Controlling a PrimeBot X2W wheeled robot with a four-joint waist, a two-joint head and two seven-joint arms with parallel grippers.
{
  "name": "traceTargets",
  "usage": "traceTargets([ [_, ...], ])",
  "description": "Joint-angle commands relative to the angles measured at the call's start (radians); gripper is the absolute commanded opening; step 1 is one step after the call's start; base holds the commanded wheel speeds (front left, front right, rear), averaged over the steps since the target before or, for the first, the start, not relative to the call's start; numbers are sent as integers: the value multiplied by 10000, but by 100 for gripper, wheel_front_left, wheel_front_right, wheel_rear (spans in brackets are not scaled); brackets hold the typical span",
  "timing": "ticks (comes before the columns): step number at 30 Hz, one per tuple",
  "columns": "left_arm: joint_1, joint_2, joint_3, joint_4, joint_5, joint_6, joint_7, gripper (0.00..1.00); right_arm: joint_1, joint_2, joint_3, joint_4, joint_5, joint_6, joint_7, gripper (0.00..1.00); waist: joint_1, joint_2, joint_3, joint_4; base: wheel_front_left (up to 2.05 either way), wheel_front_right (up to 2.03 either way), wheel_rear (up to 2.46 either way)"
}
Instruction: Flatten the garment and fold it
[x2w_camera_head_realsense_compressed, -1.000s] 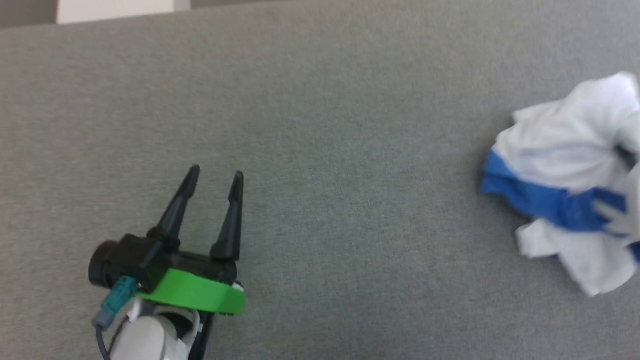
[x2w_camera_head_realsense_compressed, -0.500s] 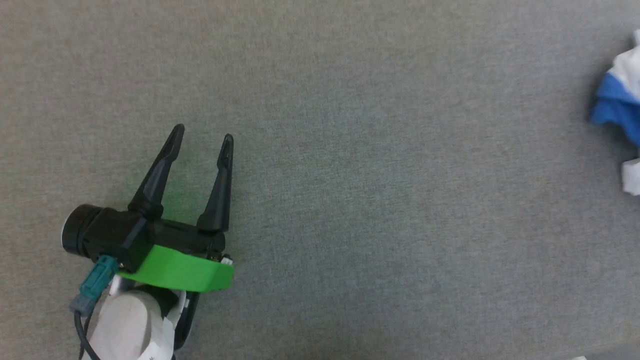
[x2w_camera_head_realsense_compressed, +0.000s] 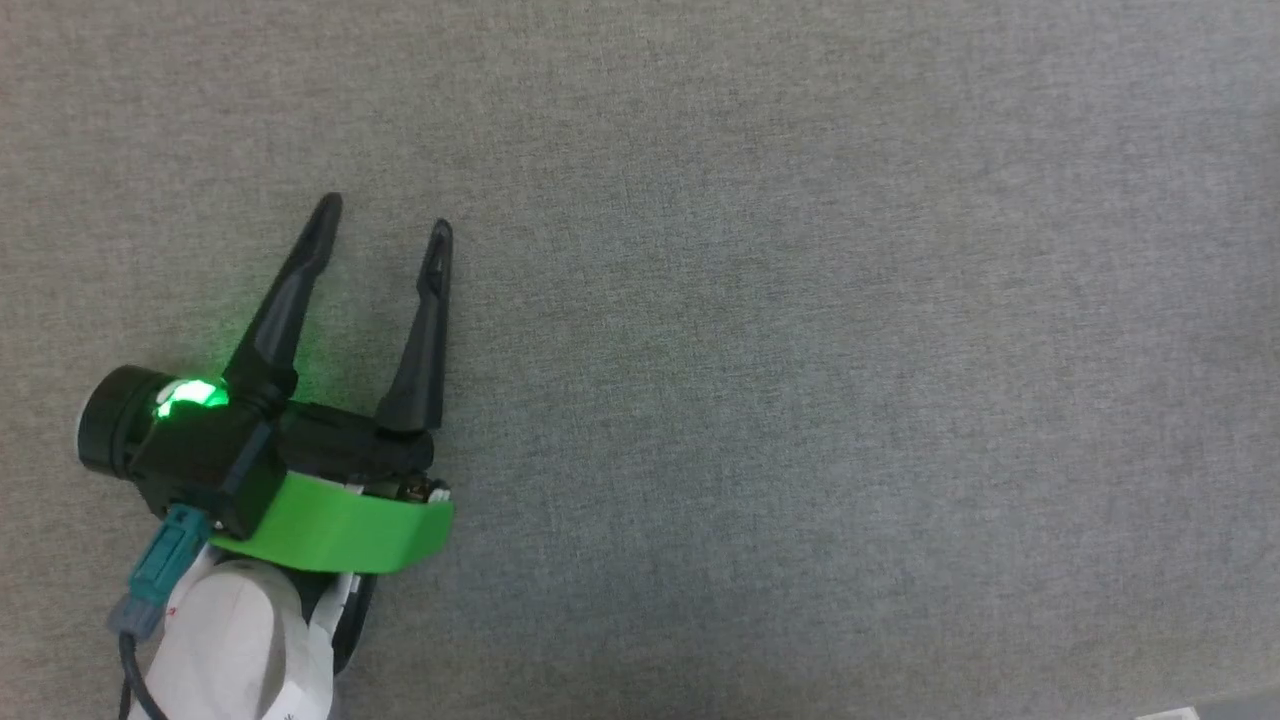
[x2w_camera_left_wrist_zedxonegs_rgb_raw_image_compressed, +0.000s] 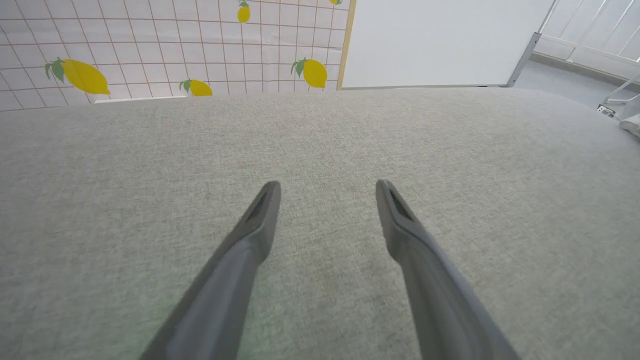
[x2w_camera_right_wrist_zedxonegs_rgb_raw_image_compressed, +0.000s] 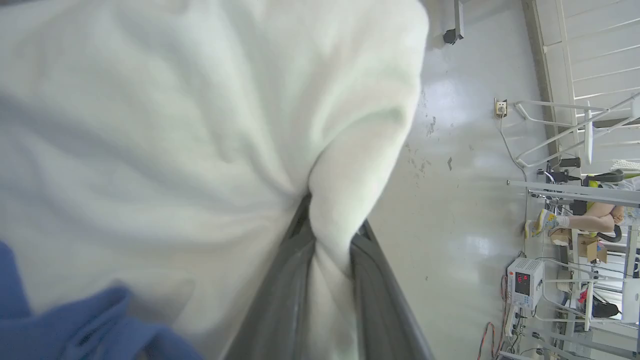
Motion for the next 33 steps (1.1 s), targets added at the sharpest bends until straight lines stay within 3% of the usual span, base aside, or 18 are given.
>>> traceTargets([
  [1,-188,53,81,-50,74,87,-117,100,-106,71,-36,97,-101,-19,-88,0,-1,-1,101,-18,0,0,0],
  [2,-203,74,99,-92,98,103,-164,100,-133,122,-33,176,-158,-19,-120,8,-1,-1,119,-30,0,0,0],
  [4,-224,67,114,-173,134,153,-257,100,-199,225,-27,301,-236,-19,-187,41,-1,-1,141,-54,0,0,0],
  [8,-213,16,80,-230,149,231,-344,100,-329,380,40,492,-397,-19,-291,84,-1,-1,114,-104,0,0,0],
  [9,-201,-9,68,-213,128,250,-352,100,-358,416,54,537,-444,-19,-350,100,-1,-1,79,-113,0,0,0],
  [22,399,-478,244,545,-518,580,-758,100,-34,890,389,675,-525,-19,-847,100,-1,-1,-1745,-132,0,0,0],
  [26,788,-593,324,827,-687,704,-869,100,315,1686,348,294,-466,-19,-945,100,-1,-1,-2649,-97,0,0,0],
  [33,1650,-713,306,1171,-852,820,-1029,100,1627,3758,-12,-1086,-30,-19,-1484,100,-1,-1,-4141,219,0,0,0],
])
